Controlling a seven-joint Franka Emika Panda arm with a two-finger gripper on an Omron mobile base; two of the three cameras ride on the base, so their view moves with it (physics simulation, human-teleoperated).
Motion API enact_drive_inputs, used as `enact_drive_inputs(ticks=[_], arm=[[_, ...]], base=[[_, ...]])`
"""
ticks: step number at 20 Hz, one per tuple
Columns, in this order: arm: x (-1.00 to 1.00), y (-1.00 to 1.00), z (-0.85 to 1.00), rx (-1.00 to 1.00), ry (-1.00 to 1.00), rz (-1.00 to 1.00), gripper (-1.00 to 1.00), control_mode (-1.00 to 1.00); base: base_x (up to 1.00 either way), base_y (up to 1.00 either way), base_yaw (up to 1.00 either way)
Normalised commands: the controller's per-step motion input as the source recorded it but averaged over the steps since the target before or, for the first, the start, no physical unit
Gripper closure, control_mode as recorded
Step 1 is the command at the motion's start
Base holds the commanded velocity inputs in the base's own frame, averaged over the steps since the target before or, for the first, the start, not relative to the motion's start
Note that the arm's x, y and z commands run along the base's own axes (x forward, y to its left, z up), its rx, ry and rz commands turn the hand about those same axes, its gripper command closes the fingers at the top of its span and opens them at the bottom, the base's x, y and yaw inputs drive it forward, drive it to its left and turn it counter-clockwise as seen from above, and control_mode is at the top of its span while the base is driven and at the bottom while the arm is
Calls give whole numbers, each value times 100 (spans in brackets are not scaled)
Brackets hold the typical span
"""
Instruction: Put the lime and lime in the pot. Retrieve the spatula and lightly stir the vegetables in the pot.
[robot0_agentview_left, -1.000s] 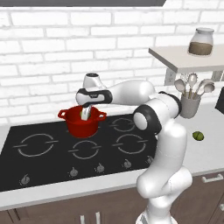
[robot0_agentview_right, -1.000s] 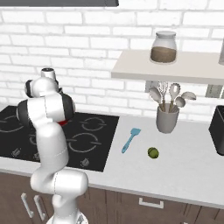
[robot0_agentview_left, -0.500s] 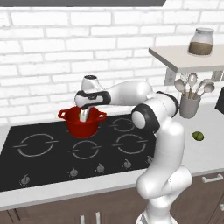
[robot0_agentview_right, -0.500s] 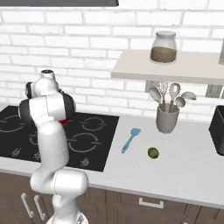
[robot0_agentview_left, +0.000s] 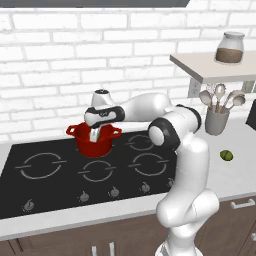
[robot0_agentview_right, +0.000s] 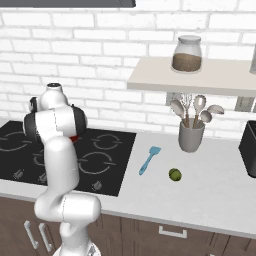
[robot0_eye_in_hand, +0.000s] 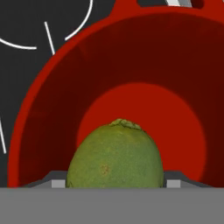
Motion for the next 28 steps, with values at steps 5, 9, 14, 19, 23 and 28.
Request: enact_drive_inputs(ticks=[5,9,14,19,23,28], arm=[[9,2,-17,0,0,0,100,-100],[8,1,-16,0,0,0,100,-100],[6,2,-16,0,0,0,100,-100],[4,1,-17,0,0,0,100,-100],[3,1,-14,0,0,0,-100,-100],[0,0,-8,0,0,0,-100,-100]], base=[[0,0,0],[0,0,0],[0,0,0],[0,0,0],[0,0,0],[0,0,0]])
